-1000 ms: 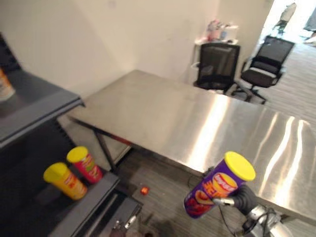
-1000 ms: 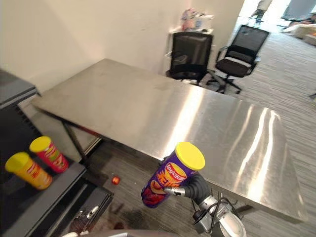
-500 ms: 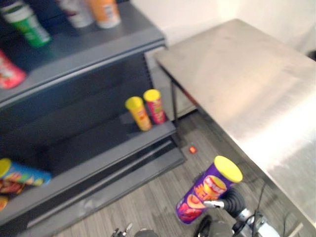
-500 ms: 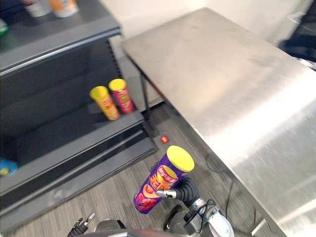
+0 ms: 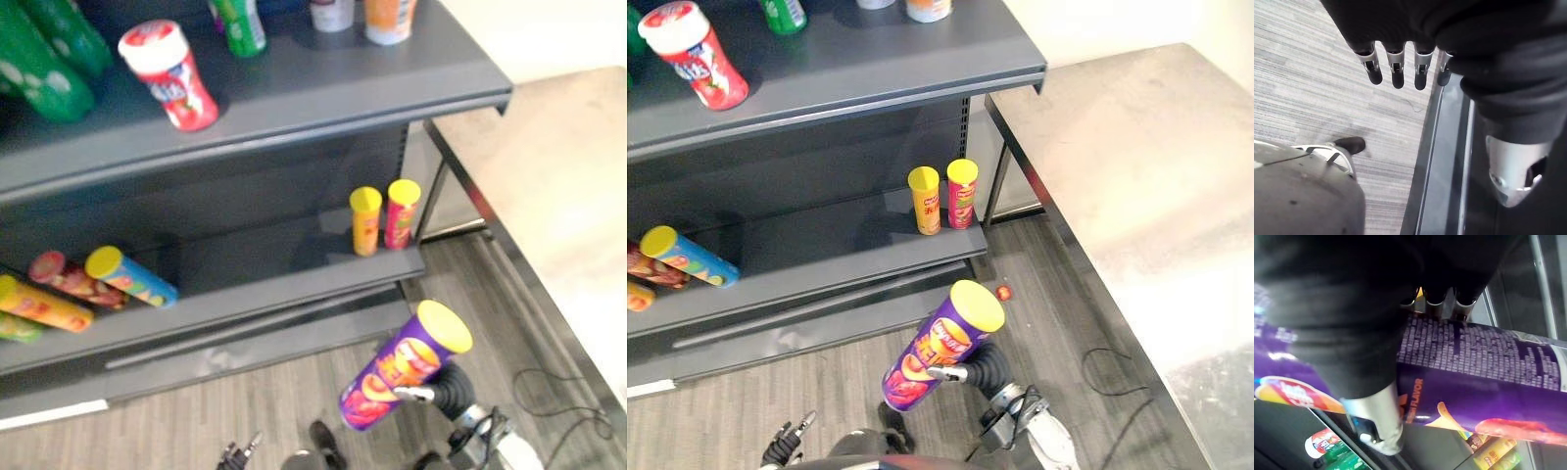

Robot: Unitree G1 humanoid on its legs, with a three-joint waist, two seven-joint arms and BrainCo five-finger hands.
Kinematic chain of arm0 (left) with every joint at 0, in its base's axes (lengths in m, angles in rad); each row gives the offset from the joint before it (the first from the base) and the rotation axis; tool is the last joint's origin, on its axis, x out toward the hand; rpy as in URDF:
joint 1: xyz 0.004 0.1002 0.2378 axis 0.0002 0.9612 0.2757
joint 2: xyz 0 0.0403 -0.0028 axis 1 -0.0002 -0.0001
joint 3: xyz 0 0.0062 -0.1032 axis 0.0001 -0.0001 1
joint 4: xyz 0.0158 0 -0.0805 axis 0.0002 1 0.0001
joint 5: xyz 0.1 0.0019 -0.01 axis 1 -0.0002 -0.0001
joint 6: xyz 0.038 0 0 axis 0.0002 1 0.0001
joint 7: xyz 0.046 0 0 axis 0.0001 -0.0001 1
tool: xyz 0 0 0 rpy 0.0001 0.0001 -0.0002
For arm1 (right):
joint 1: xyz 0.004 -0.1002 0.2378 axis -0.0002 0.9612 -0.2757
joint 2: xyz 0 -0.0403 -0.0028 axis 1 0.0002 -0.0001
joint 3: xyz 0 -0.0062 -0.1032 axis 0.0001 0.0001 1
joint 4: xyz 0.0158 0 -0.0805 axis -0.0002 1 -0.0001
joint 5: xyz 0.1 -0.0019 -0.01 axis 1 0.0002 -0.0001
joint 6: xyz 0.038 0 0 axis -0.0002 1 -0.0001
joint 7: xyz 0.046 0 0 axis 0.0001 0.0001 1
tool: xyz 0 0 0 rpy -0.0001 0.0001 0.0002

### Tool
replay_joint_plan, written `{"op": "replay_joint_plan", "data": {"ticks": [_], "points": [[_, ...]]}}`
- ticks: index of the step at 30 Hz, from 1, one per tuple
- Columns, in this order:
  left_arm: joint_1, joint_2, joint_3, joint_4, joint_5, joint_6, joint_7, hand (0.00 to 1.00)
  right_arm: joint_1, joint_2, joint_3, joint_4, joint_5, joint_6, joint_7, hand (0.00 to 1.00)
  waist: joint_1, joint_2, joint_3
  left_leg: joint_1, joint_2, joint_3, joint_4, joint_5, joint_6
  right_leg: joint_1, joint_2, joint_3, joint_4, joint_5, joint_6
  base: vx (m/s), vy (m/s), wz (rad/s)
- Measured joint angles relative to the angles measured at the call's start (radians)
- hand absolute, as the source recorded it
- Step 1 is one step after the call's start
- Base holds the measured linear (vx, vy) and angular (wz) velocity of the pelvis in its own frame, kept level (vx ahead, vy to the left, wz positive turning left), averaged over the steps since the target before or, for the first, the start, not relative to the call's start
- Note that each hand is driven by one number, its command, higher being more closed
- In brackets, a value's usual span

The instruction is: Put the gum and the chips on the shelf.

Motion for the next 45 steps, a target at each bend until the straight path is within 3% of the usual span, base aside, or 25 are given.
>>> {"op": "replay_joint_plan", "data": {"ticks": [1, 3, 6, 8, 9, 10, 11, 12, 13, 15, 17, 18, 19, 21, 23, 24, 27, 37, 42, 45], "points": [[0.004, 0.002, 0.0, 0.005, -0.001, 0.004, 0.004, 0.0, 0.002, 0.0, 0.012, 0.0, -0.001, 0.0, -0.001, 1.0, 0.0, -0.017, 0.005, 0.011, 0.022, 0.032, 0.056, -0.041, 0.002, -0.003, -0.006, 0.033, 0.023, 0.0, 0.0, 0.02, 0.042, -0.85], [0.004, -0.002, -0.007, 0.005, -0.001, 0.004, 0.004, 0.0, 0.017, -0.001, 0.023, -0.001, 0.005, -0.001, -0.001, 1.0, 0.003, -0.022, 0.008, 0.032, 0.055, 0.067, 0.127, -0.102, -0.013, -0.008, -0.007, 0.081, 0.056, 0.001, 0.001, 0.01, 0.029, -0.83], [-0.024, -0.001, -0.018, 0.027, 0.0, 0.002, 0.002, 0.0, 0.05, 0.001, 0.029, 0.003, 0.007, -0.001, -0.001, 1.0, -0.011, -0.016, 0.011, 0.029, 0.073, 0.067, 0.172, -0.164, -0.03, -0.02, -0.013, 0.105, 0.078, 0.001, 0.001, -0.02, 0.025, -0.35], [-0.041, -0.002, -0.021, 0.042, 0.001, 0.003, 0.001, 0.0, 0.079, 0.007, 0.028, 0.008, 0.002, 0.001, -0.002, 1.0, -0.016, -0.005, 0.018, 0.029, 0.057, 0.043, 0.171, -0.194, -0.028, -0.035, -0.054, 0.108, 0.163, 0.006, 0.009, -0.06, 0.092, 0.28], [-0.042, 0.0, -0.029, 0.042, 0.001, 0.003, 0.002, 0.0, 0.091, 0.007, 0.03, 0.012, -0.002, 0.002, -0.002, 1.0, -0.032, -0.003, 0.02, 0.036, 0.031, 0.01, 0.158, -0.197, -0.022, -0.081, -0.104, 0.168, 0.296, 0.023, -0.015, 0.01, 0.112, 0.69], [-0.04, 0.002, -0.046, 0.042, 0.001, 0.004, 0.004, 0.0, 0.092, 0.006, 0.027, 0.027, -0.002, 0.002, -0.003, 1.0, -0.04, 0.015, 0.034, 0.058, 0.014, -0.025, 0.136, -0.196, -0.019, -0.17, -0.105, 0.349, 0.432, 0.042, -0.075, 0.05, 0.12, 0.77], [-0.04, 0.008, -0.064, 0.042, 0.003, 0.005, 0.006, 0.0, 0.089, 0.015, 0.025, 0.042, -0.002, 0.006, -0.005, 1.0, -0.047, 0.02, 0.037, 0.066, 0.014, -0.054, 0.131, -0.197, -0.019, -0.213, -0.042, 0.511, 0.464, 0.015, -0.062, 0.07, 0.062, 0.64], [-0.039, 0.01, -0.072, 0.042, 0.006, 0.005, 0.009, 0.0, 0.09, 0.024, 0.027, 0.047, -0.002, 0.009, -0.008, 1.0, -0.054, 0.02, 0.037, 0.069, 0.013, -0.075, 0.124, -0.196, -0.019, -0.228, 0.001, 0.599, 0.46, -0.006, -0.055, 0.12, 0.026, 0.89], [-0.037, 0.029, -0.088, 0.052, 0.012, 0.004, 0.016, 0.0, 0.095, 0.04, 0.031, 0.043, -0.002, 0.01, -0.018, 1.0, -0.068, 0.02, 0.037, 0.082, 0.008, -0.115, 0.103, -0.19, -0.018, -0.25, 0.09, 0.756, 0.401, -0.046, -0.033, 0.09, -0.005, 0.84], [-0.04, 0.036, -0.098, 0.069, 0.012, 0.004, 0.017, 0.0, 0.096, 0.037, 0.03, 0.033, -0.002, 0.01, -0.018, 1.0, -0.086, 0.021, 0.037, 0.087, -0.003, -0.168, 0.083, -0.185, -0.019, -0.28, 0.176, 0.896, 0.275, -0.052, -0.034, 0.18, -0.048, 0.97], [-0.04, 0.04, -0.086, 0.073, 0.017, 0.003, 0.016, 0.0, 0.13, 0.038, 0.033, 0.004, -0.002, 0.01, -0.019, 1.0, -0.111, 0.014, 0.031, 0.089, -0.021, -0.246, 0.062, -0.165, -0.035, -0.287, 0.275, 1.101, 0.121, -0.027, 0.005, 0.23, -0.104, 1.21], [-0.04, 0.037, -0.077, 0.068, 0.019, 0.001, 0.015, 0.0, 0.147, 0.037, 0.034, -0.013, -0.002, 0.011, -0.019, 1.0, -0.117, 0.009, 0.029, 0.088, -0.024, -0.267, 0.066, -0.164, -0.04, -0.287, 0.286, 1.143, 0.099, -0.016, 0.021, 0.28, -0.208, 1.53], [-0.04, 0.038, -0.075, 0.059, 0.021, -0.003, 0.014, 0.0, 0.204, 0.038, 0.045, -0.052, 0.0, 0.012, -0.017, 1.0, -0.123, -0.026, 0.019, 0.097, -0.056, -0.338, 0.077, -0.177, -0.061, -0.284, 0.279, 1.136, 0.074, 0.029, 0.049, 0.32, -0.279, 1.48], [-0.05, 0.001, -0.069, 0.054, 0.021, -0.003, 0.013, 0.0, 0.211, 0.012, 0.046, -0.075, 0.0, 0.02, -0.019, 1.0, -0.119, 0.017, 0.005, 0.097, -0.021, -0.369, 0.083, -0.178, -0.076, -0.279, 0.289, 1.06, 0.115, 0.006, 0.041, 0.37, -0.262, 1.13], [-0.054, -0.071, -0.054, 0.029, 0.02, -0.006, -0.004, 0.0, 0.2, -0.007, 0.051, -0.117, -0.001, 0.02, -0.017, 1.0, -0.105, 0.059, -0.006, 0.101, 0.011, -0.368, 0.02, -0.132, -0.094, -0.277, 0.302, 1.0, 0.104, -0.001, 0.028, 0.28, -0.143, 0.67], [-0.055, -0.083, -0.054, 0.029, 0.02, -0.006, -0.005, 0.0, 0.2, -0.006, 0.05, -0.126, -0.001, 0.02, -0.017, 1.0, -0.105, 0.06, -0.007, 0.103, 0.016, -0.367, 0.003, -0.121, -0.094, -0.276, 0.305, 0.99, 0.1, -0.001, 0.028, 0.15, -0.129, 0.48], [-0.057, -0.081, -0.036, 0.021, 0.021, -0.007, -0.017, 0.0, 0.199, -0.004, 0.049, -0.156, -0.001, 0.02, -0.017, 1.0, -0.09, 0.049, -0.014, 0.096, 0.031, -0.372, -0.042, -0.091, -0.111, -0.273, 0.312, 0.955, 0.073, -0.006, 0.019, 0.06, -0.063, 0.28], [-0.041, -0.039, -0.081, 0.037, 0.043, -0.003, -0.047, 0.0, 0.155, -0.005, 0.05, -0.161, -0.041, 0.019, 0.008, 1.0, -0.064, 0.011, -0.078, 0.068, -0.003, -0.476, -0.071, -0.073, -0.1, -0.222, 0.265, 0.891, 0.006, -0.009, 0.013, -0.02, 0.021, 0.27], [-0.04, -0.023, -0.089, 0.042, 0.042, -0.003, -0.047, 0.0, 0.082, -0.011, 0.065, -0.159, -0.046, 0.019, 0.013, 1.0, -0.059, 0.004, -0.088, 0.047, -0.022, -0.523, -0.089, -0.05, -0.094, -0.22, 0.246, 0.855, -0.009, -0.004, 0.018, -0.01, 0.018, 0.31], [-0.039, -0.008, -0.098, 0.046, 0.042, -0.001, -0.047, 0.0, -0.019, -0.012, 0.106, -0.131, -0.123, 0.006, 0.006, 1.0, -0.058, 0.004, -0.088, 0.043, -0.027, -0.551, -0.091, -0.043, -0.092, -0.203, 0.239, 0.832, -0.027, 0.004, 0.016, -0.02, 0.017, 0.23]]}}
